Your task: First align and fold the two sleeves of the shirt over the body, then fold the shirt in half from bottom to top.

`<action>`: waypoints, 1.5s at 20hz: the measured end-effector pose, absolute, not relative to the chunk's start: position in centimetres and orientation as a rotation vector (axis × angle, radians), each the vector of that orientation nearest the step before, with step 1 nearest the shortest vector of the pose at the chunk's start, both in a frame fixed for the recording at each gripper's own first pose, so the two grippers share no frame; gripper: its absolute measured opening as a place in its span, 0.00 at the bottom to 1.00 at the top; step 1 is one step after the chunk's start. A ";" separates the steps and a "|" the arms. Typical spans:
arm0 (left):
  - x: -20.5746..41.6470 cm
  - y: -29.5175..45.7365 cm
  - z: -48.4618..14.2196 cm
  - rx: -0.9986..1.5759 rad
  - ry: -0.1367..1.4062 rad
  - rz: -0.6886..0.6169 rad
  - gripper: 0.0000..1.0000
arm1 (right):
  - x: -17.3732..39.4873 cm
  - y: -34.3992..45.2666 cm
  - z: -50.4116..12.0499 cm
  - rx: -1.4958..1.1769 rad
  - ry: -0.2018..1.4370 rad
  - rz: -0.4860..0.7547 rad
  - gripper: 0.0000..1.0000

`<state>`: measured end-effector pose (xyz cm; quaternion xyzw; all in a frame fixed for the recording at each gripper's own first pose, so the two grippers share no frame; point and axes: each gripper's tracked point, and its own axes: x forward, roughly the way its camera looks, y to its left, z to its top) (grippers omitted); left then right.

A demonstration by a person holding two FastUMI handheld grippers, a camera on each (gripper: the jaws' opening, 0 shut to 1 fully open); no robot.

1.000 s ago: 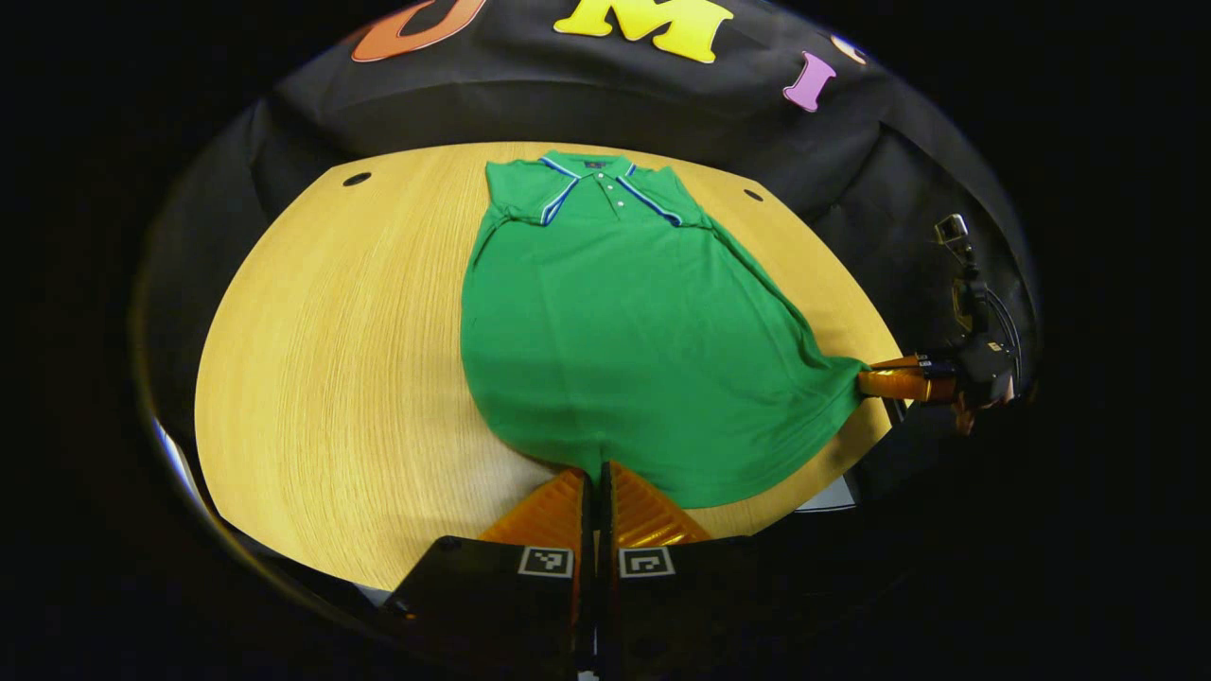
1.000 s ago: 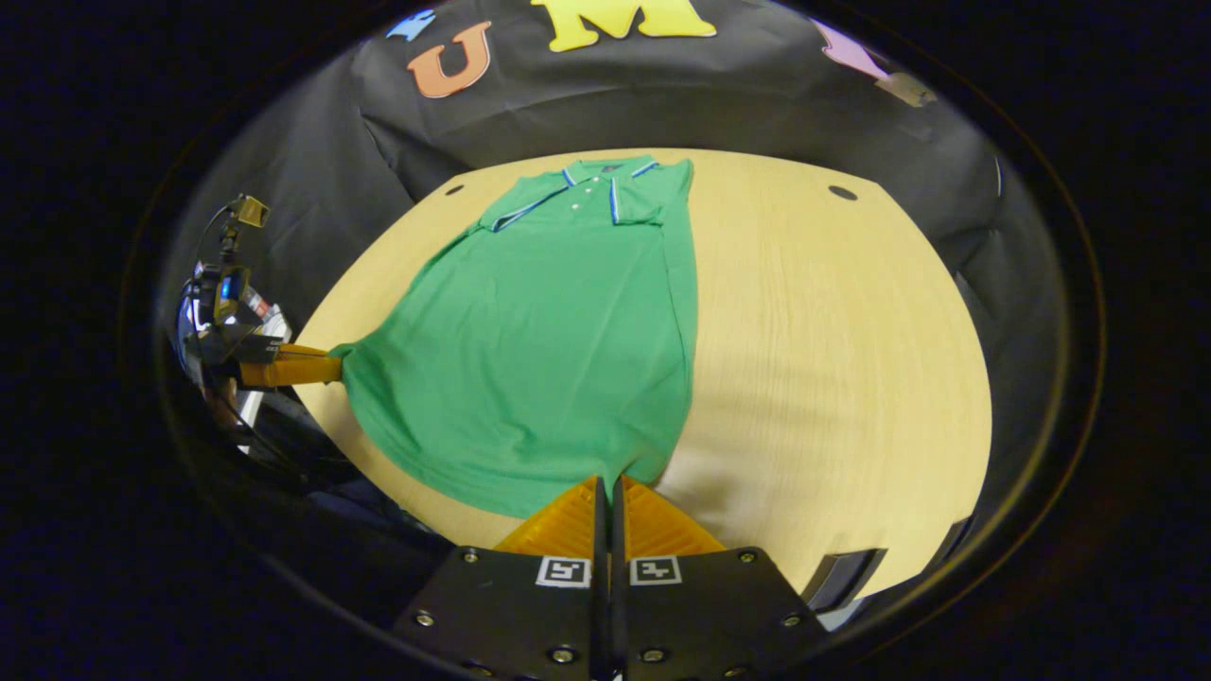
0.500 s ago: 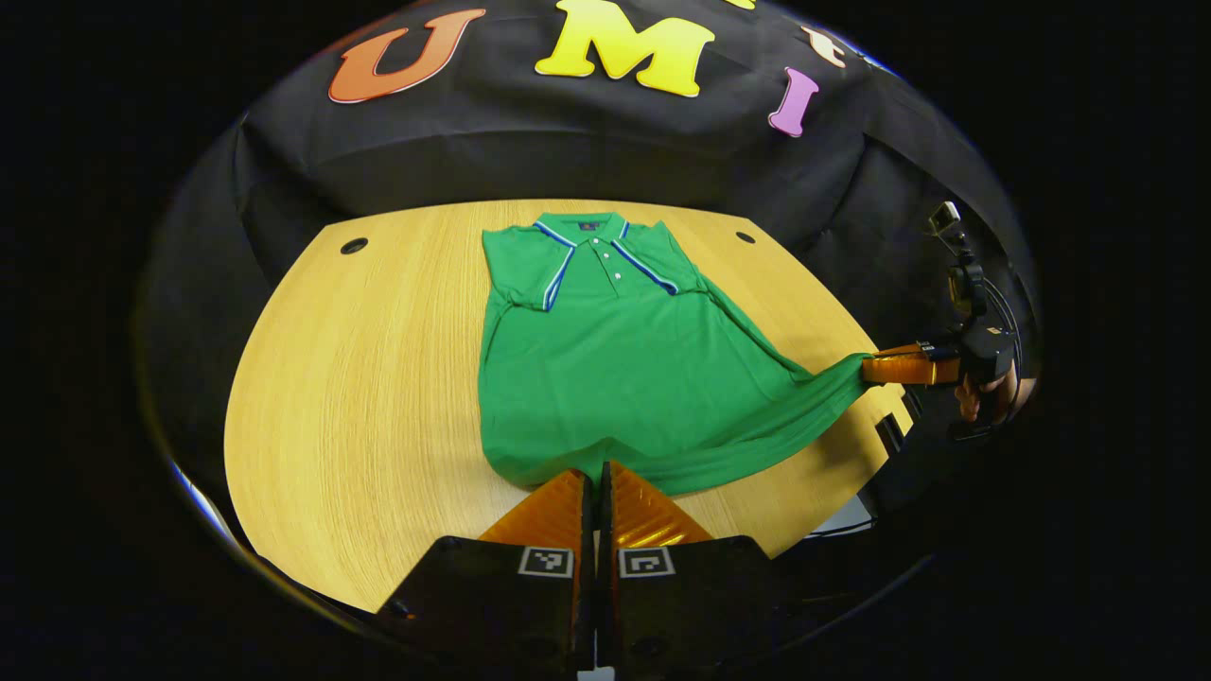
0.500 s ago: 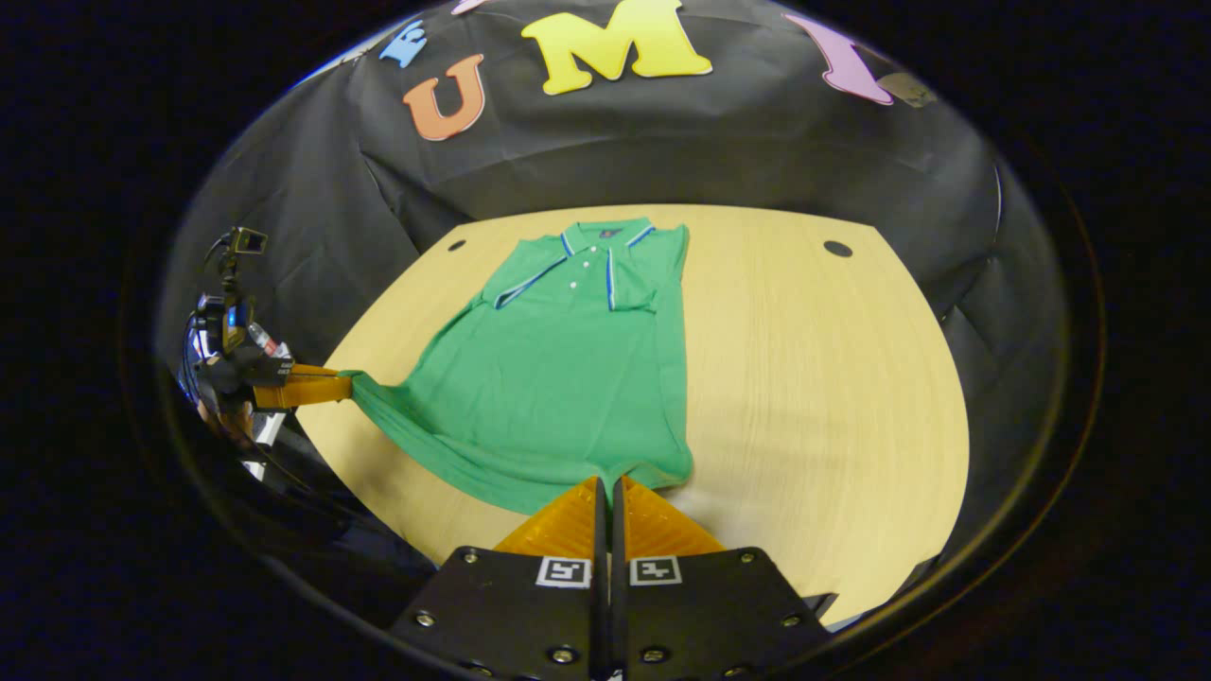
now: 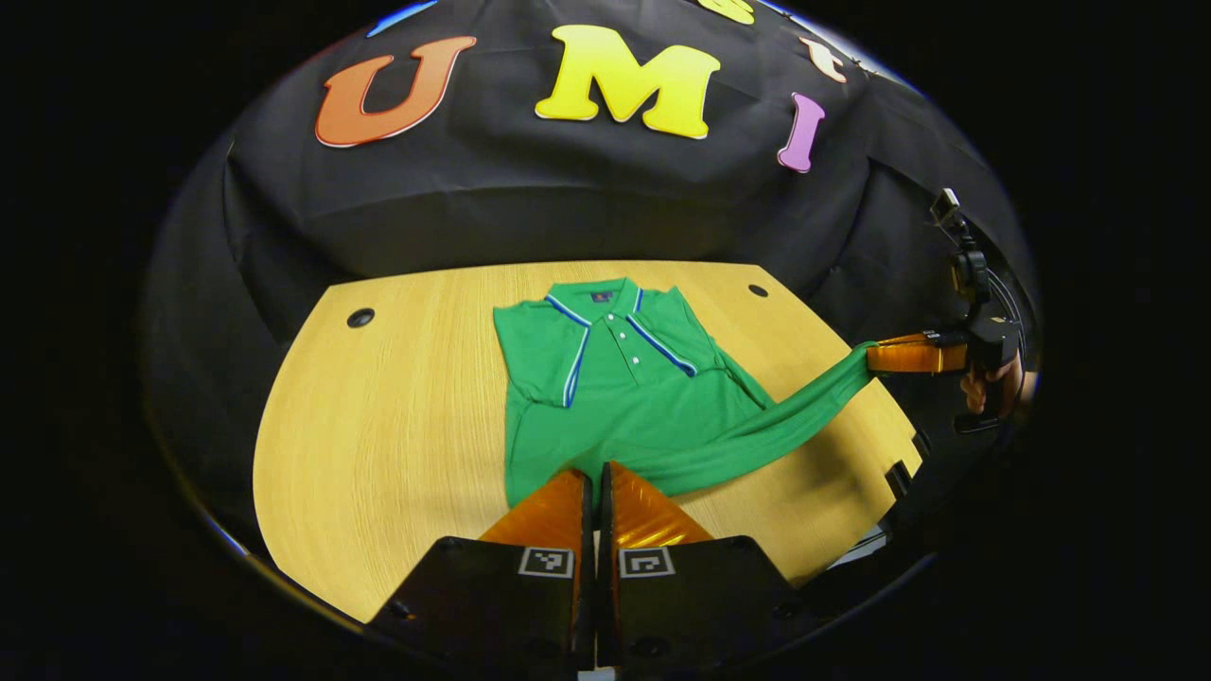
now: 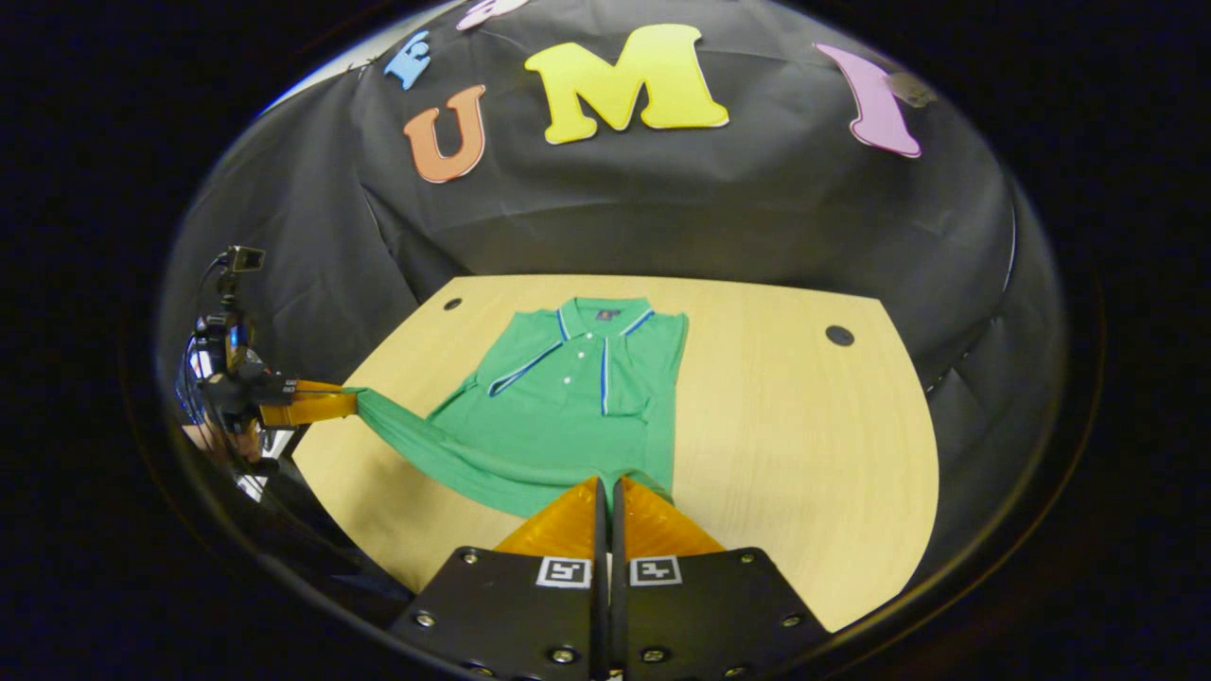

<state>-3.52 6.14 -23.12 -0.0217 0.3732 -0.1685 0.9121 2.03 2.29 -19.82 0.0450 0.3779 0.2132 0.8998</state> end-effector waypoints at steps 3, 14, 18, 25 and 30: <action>-0.8 6.4 -22.7 -0.053 0.758 -0.347 0.04 | 5.0 2.6 -19.8 0.078 0.772 0.424 0.01; 10.6 7.4 -22.5 -0.029 0.672 -0.326 0.04 | 16.0 4.9 -19.0 0.089 0.704 0.399 0.01; 13.8 7.7 -22.8 -0.046 0.643 -0.296 0.04 | 19.4 4.8 -19.0 0.103 0.682 0.376 0.01; 19.3 8.7 -25.5 -0.064 0.606 -0.245 0.03 | 25.2 5.2 -21.6 0.125 0.661 0.340 0.01; 23.0 8.7 -27.8 -0.055 0.561 -0.216 0.03 | 28.8 6.1 -24.8 0.106 0.641 0.331 0.01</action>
